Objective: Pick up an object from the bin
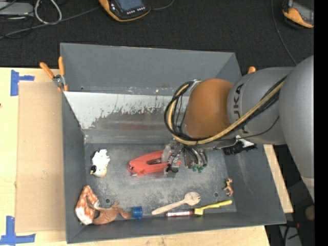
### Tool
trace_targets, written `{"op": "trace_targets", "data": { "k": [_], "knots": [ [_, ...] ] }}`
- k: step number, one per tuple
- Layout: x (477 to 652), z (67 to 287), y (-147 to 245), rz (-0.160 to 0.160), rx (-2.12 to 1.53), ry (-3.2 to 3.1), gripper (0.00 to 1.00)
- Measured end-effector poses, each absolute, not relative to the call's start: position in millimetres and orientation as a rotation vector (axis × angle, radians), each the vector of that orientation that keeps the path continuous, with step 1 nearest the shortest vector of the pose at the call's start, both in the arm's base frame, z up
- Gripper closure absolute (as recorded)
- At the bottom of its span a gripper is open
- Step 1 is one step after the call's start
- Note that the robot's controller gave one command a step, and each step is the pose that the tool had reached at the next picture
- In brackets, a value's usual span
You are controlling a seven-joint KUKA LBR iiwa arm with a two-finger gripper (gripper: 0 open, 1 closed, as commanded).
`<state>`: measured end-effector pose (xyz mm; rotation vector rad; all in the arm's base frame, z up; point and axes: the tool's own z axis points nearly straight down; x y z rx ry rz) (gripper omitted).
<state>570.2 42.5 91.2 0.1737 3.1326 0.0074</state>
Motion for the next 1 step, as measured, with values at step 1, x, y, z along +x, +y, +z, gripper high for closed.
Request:
{"op": "trace_targets", "data": {
  "k": [1],
  "knots": [
    [570.2, 91.2, 42.4, 0.008, 0.175, 3.133, 1.0]
  ]
}}
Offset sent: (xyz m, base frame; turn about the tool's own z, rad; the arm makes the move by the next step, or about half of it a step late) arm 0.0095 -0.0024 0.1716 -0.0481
